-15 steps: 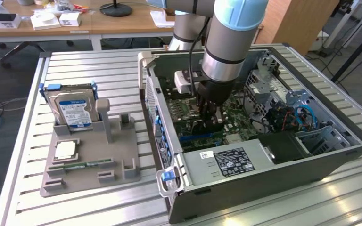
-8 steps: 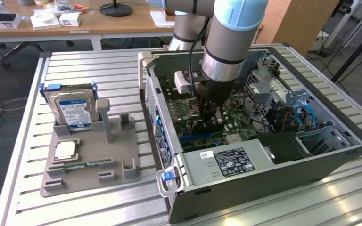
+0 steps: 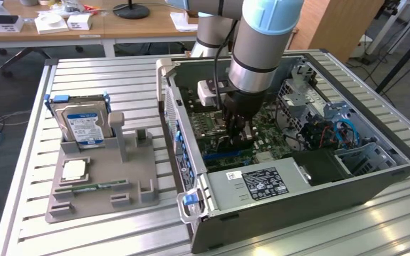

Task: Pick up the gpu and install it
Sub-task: 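Insert the gpu into the slot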

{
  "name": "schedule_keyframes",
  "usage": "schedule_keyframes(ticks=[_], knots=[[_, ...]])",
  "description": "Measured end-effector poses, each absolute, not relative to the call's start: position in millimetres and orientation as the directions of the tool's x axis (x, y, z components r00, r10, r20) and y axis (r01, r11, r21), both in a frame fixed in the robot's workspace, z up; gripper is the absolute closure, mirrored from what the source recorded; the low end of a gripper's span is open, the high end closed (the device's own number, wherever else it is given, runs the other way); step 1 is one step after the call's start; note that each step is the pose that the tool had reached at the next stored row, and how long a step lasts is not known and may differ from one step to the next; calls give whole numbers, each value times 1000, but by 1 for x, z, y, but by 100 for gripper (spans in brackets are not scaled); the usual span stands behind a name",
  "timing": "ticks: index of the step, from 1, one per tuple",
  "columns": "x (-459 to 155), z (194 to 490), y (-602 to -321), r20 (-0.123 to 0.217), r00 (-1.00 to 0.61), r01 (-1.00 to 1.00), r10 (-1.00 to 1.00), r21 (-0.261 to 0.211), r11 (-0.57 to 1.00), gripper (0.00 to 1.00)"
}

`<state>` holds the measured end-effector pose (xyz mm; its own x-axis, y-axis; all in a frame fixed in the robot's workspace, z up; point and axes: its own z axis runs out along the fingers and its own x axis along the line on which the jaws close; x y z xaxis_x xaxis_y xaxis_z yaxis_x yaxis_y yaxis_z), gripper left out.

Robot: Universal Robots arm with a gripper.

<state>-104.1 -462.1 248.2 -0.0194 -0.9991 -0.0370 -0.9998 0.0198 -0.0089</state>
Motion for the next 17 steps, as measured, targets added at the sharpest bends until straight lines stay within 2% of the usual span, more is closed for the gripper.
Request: schedule_keyframes(ticks=[17], knots=[[-104,251,-462,-36,-28,-1000,-999,-9,29,74]])
